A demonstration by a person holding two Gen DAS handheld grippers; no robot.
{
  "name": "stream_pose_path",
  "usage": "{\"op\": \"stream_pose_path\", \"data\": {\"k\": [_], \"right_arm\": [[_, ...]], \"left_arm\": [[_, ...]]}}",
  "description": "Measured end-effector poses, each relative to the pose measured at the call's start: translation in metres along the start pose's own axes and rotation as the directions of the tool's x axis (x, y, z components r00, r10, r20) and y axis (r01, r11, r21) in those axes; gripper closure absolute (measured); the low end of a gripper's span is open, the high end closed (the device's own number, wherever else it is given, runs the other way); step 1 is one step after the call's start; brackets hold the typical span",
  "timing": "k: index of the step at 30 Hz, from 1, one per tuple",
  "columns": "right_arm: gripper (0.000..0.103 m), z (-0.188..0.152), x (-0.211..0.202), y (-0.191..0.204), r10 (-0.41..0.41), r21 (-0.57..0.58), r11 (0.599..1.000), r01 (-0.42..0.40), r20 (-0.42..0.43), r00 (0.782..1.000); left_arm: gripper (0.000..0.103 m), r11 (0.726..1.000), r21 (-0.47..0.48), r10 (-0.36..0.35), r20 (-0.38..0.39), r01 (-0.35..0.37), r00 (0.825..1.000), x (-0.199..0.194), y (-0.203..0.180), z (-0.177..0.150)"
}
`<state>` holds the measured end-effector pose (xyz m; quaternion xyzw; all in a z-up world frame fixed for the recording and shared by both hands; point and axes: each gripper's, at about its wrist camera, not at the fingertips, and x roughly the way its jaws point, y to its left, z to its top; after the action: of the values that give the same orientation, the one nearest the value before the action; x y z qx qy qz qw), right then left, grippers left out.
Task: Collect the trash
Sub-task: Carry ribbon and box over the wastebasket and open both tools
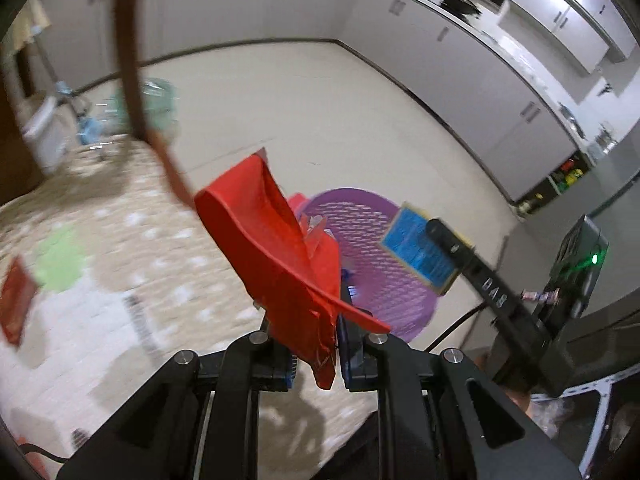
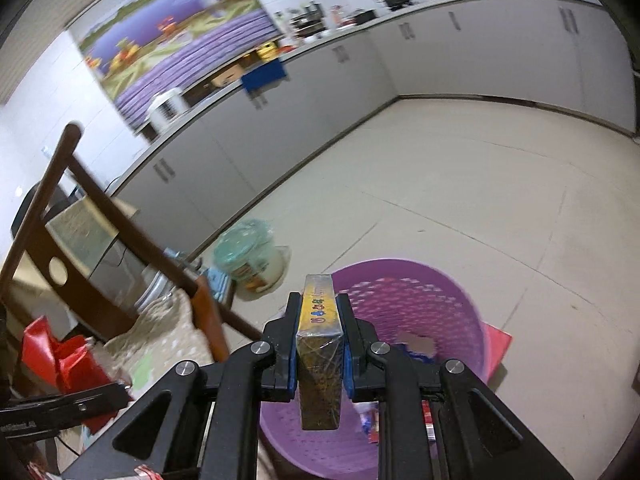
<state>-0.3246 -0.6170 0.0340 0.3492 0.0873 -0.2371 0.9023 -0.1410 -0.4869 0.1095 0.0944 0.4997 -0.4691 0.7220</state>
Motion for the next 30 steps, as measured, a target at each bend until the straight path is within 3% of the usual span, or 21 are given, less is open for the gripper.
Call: {"op": "stream_pose_path", "data": {"k": [4, 6, 8, 10, 11, 12, 16, 22, 30], "right_arm": [[0.085, 0.005, -0.001, -0.018, -0.032, 0.044, 0.999, 0.032, 0.0, 0.999], [0.085, 0.006, 0.002, -0.021, -0.058, 0.051, 0.997, 0.058, -0.006, 0.998], [0.082, 0.006, 0.005, -0.023, -0.089, 0.056, 0.994, 0.09, -0.017, 0.996], [0.071, 0.007, 0.006, -0.023, -0.108, 0.063, 0.992, 0.109, -0.019, 0.994], [0.059, 0.007, 0.007, -0.022, -0.111, 0.065, 0.992, 0.112, -0.017, 0.994], [0.054, 0.007, 0.007, -0.02, -0.115, 0.061, 0.991, 0.115, -0.012, 0.993], [0.054, 0.006, 0.005, -0.008, -0.137, 0.01, 0.99, 0.137, 0.01, 0.99], [0.051, 0.001, 0.005, 0.016, -0.165, -0.06, 0.984, 0.168, 0.047, 0.985], [0.037, -0.011, 0.007, 0.06, -0.146, -0.172, 0.972, 0.159, 0.087, 0.985]], "left_arm": [[0.088, 0.997, 0.007, -0.082, -0.04, 0.083, 0.996, 0.031, -0.018, 0.021], [0.083, 0.995, 0.013, -0.103, -0.046, 0.103, 0.994, 0.041, -0.023, 0.028], [0.056, 0.993, 0.013, -0.116, -0.041, 0.116, 0.992, 0.044, -0.025, 0.03], [0.043, 0.992, -0.003, -0.126, -0.015, 0.126, 0.992, 0.042, -0.022, 0.029], [0.042, 0.992, -0.006, -0.127, -0.011, 0.127, 0.992, 0.04, -0.02, 0.028], [0.042, 0.992, -0.008, -0.124, -0.013, 0.124, 0.992, 0.038, -0.018, 0.027], [0.042, 0.993, -0.048, -0.108, -0.001, 0.108, 0.994, 0.021, -0.004, 0.017], [0.041, 0.995, -0.101, -0.014, 0.026, 0.017, 1.0, -0.014, 0.024, -0.012], [0.039, 0.984, -0.16, 0.094, 0.062, -0.083, 0.994, -0.061, 0.056, -0.057]]}}
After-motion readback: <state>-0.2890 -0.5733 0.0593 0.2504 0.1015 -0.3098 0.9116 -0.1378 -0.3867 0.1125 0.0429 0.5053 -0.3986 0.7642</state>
